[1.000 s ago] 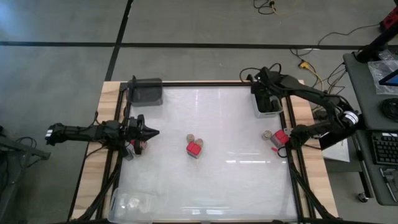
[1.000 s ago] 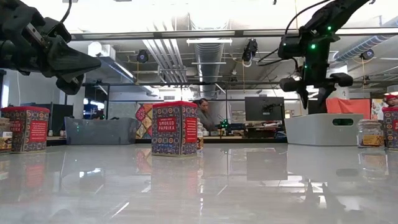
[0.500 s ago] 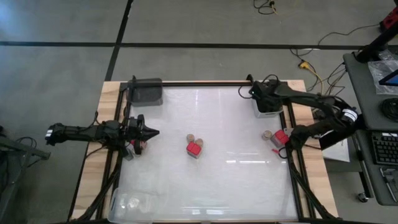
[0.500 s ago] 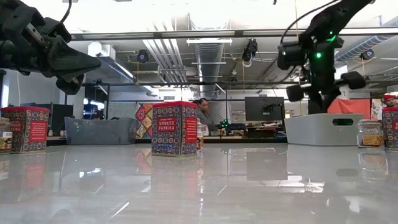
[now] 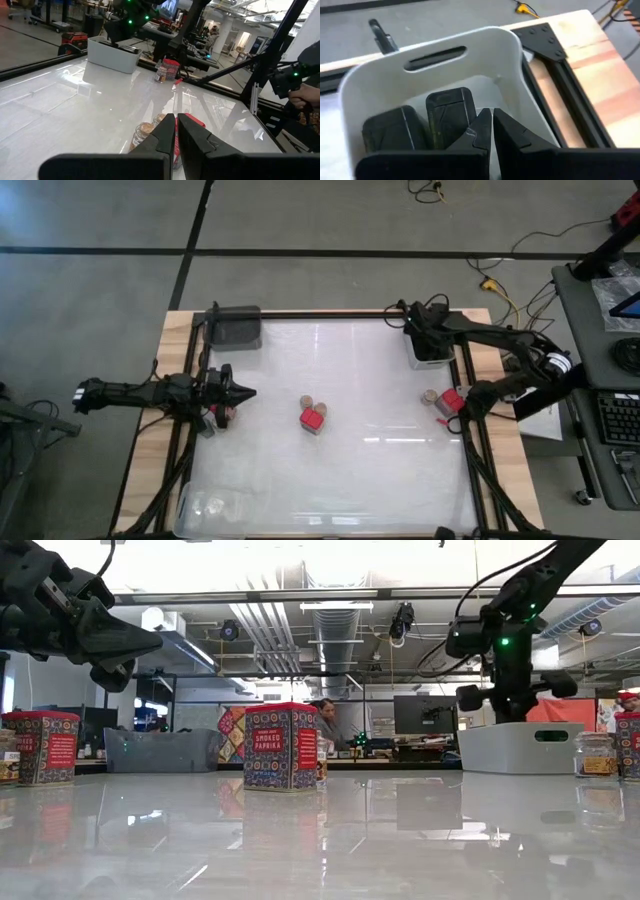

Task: Sort spices by type
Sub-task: Put the black seasoning can into the gray bin

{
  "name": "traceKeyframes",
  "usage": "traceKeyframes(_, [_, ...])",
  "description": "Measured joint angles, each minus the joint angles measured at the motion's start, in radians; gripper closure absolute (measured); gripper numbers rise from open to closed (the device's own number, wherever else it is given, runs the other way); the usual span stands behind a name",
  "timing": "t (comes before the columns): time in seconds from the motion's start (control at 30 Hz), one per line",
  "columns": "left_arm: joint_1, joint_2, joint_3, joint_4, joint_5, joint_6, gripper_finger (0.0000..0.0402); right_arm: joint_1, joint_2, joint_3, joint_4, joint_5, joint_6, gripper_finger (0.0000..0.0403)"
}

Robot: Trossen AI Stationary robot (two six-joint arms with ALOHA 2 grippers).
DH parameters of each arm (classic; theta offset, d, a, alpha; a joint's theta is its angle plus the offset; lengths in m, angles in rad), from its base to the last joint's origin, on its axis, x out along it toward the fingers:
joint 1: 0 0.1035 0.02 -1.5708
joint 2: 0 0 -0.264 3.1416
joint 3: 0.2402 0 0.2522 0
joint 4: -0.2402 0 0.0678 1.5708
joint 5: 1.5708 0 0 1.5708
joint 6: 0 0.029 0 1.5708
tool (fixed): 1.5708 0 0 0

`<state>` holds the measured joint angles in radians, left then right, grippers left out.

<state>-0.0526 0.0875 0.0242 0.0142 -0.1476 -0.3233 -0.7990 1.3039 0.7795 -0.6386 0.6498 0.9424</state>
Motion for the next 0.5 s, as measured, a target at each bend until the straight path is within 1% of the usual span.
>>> traceKeyframes(0.3, [0.0,0.0,0.0,0.0,0.0,0.0,0.0398,0.0,0.033,0.002,0.016,0.02,-0.017,0.039])
traceKeyframes(0.5, [0.0,0.0,0.0,0.0,0.0,0.0,0.0398,0.0,-0.008,0.001,-0.014,0.023,-0.027,0.039])
